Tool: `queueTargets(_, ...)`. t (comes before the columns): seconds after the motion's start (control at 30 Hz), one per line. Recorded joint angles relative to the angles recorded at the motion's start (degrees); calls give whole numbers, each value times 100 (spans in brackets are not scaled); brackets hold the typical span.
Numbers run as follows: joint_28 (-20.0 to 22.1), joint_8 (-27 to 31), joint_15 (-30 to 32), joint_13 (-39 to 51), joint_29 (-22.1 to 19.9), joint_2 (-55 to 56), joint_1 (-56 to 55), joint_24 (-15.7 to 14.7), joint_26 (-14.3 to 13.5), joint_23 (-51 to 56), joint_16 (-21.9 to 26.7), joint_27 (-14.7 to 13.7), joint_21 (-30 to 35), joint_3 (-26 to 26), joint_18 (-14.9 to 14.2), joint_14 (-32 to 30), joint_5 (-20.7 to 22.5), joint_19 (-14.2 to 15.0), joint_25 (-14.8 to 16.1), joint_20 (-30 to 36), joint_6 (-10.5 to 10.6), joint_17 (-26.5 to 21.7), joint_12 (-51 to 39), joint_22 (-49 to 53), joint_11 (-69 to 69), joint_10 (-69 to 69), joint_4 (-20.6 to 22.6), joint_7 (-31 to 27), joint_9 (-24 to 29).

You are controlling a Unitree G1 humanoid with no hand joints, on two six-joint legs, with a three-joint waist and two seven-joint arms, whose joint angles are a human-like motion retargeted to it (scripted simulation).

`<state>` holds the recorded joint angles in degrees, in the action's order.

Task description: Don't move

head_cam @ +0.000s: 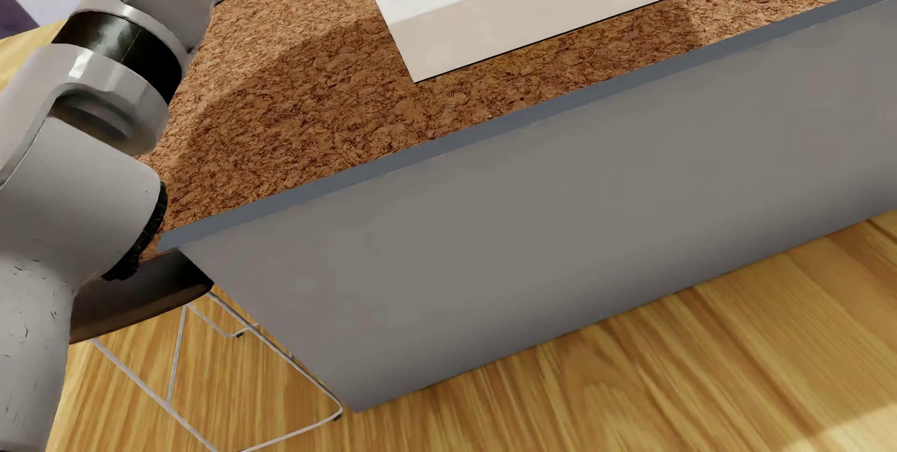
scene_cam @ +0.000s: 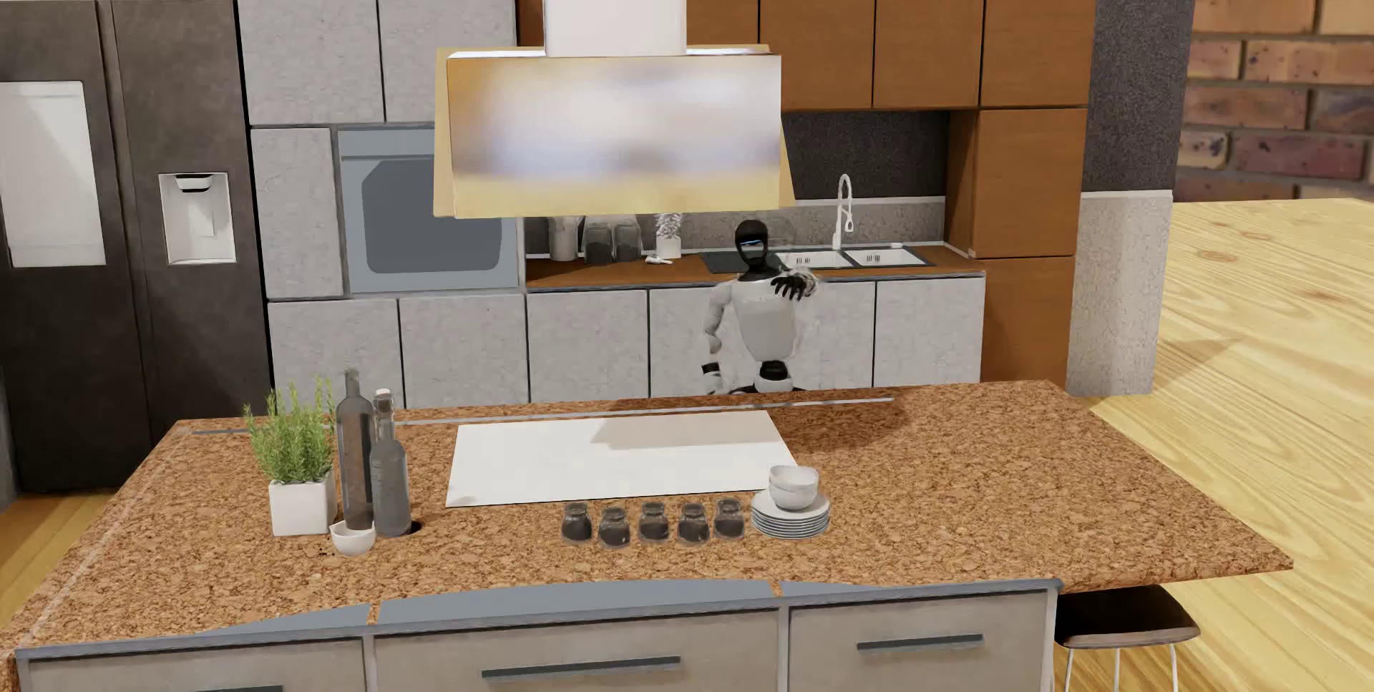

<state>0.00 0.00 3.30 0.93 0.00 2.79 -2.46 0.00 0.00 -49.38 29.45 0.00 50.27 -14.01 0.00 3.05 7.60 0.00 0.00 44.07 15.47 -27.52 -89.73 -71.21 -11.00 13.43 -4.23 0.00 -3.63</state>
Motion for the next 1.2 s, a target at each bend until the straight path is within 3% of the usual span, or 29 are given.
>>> queueTargets(0.4,0,0,107,43,0,20,-66,0,0,-25,-35,0,81,13,0,-35,0,0,0,-66,-72,-65,-31,20,65,26,-2,0,22)
queueTargets(0.47,0,0,69,44,0,37,-79,0,0,-24,-24,0,41,38,0,-66,3,0,0,-752,-108,-28,157,391,43,28,-1,0,15)
queueTargets(0.53,0,0,-50,-115,0,76,-121,0,0,38,-137,0,-142,239,0,-184,-9,0,0,-1931,-249,111,979,1810,1,31,24,0,-75)
queueTargets(0.63,0,0,-223,-460,0,91,-260,0,0,133,-809,0,-392,679,0,-738,-37,0,0,-2830,-720,526,2911,4359,-44,-72,108,0,-210)
queueTargets(0.67,0,0,-293,-573,0,84,-284,0,0,148,-1061,0,-441,813,0,5,-42,0,0,-2883,-886,676,3735,5091,-80,1055,117,0,-242)
queueTargets(0.7,0,0,-344,-666,0,81,-298,0,0,164,-1256,0,-474,933,0,311,-57,0,0,-2765,-1013,779,4579,5621,-113,1088,133,0,-266)
queueTargets(0.77,0,0,-383,-782,0,98,-321,0,0,214,-1403,0,-476,1102,0,367,-60,0,0,-2174,-1170,899,6130,5969,-155,1101,164,0,-314)
queueTargets(0.83,0,0,-357,-845,0,87,-294,0,0,228,-1314,0,-506,1184,0,385,-43,0,0,-1375,-1238,964,7286,5581,-153,1275,121,0,-336)
queueTargets(0.87,0,0,-340,-828,0,91,-279,0,0,201,-1202,0,-511,1217,0,-679,-41,0,0,-974,-1257,980,7733,5326,-147,91,101,0,-340)
queueTargets(0.9,0,0,-334,-801,0,100,-262,0,0,167,-1110,0,-494,1252,0,-952,-30,0,0,-601,-1259,982,8111,4982,-150,80,83,0,-348)
queueTargets(0.97,0,0,-331,-793,0,119,-225,0,0,149,-1025,0,-524,1366,0,-752,-7,0,0,-76,-1245,973,8743,4207,-164,54,47,0,-388)
queueTargets(1.03,0,0,-246,-781,0,94,-192,0,0,132,-1070,0,-668,1377,0,-552,2,0,0,13,-1247,1001,9274,3285,-105,47,20,0,-398)
queueTargets(1.13,0,0,-173,-854,0,109,-190,0,0,169,-1302,0,-949,1442,0,-411,13,0,0,-430,-1282,1085,9787,1667,-91,49,15,0,-475)
queueTargets(1.2,0,0,-177,-883,0,106,-185,0,0,219,-1282,0,-980,1523,0,-385,7,0,0,-587,-1303,1108,10024,1300,-112,64,19,0,-476)
